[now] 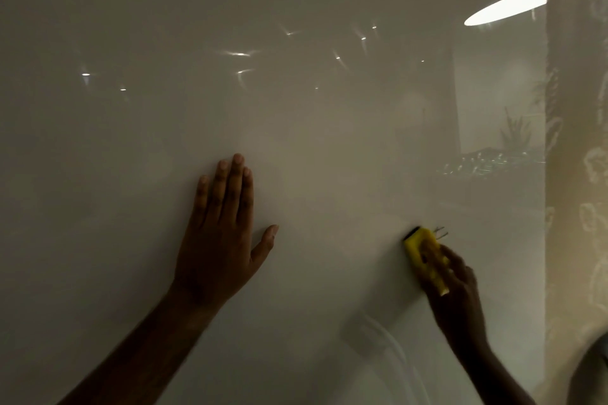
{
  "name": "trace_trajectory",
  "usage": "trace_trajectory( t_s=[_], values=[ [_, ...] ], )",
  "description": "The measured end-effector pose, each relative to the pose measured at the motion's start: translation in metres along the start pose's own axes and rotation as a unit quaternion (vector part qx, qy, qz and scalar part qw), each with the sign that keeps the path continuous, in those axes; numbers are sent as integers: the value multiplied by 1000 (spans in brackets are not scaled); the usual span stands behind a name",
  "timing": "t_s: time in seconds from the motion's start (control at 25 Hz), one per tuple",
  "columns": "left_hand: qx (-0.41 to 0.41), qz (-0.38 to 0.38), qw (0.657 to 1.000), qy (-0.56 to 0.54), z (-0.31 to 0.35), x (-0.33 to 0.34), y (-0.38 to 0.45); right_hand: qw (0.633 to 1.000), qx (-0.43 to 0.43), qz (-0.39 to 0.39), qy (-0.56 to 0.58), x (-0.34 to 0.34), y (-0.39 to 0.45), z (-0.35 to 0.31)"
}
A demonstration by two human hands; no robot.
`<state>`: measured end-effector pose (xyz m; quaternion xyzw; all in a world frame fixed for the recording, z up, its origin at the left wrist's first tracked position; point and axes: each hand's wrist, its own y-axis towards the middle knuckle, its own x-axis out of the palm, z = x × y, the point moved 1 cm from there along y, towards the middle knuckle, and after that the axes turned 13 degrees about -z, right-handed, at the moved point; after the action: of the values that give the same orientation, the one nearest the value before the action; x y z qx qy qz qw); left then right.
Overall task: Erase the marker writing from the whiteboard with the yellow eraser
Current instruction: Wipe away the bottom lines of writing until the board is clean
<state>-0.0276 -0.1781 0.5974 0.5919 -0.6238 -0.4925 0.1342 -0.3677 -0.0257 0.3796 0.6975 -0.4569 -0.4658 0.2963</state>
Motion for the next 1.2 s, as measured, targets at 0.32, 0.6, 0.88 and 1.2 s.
trace_trajectory(
  t_s=[0.32, 0.6, 0.88, 1.2],
  values=[
    [0, 2, 1000, -2, 2, 1, -1, 992, 90, 38, 79, 10, 7, -14],
    [2, 2, 1000, 0, 1, 2, 0, 982, 140, 61, 114, -20, 26, 33],
    [1, 0, 1000, 2, 3, 2, 0, 959, 208, 69, 179, 3, 22, 2],
    [20, -6, 999, -28, -4, 0, -4, 999, 25, -26, 39, 30, -35, -28]
  ],
)
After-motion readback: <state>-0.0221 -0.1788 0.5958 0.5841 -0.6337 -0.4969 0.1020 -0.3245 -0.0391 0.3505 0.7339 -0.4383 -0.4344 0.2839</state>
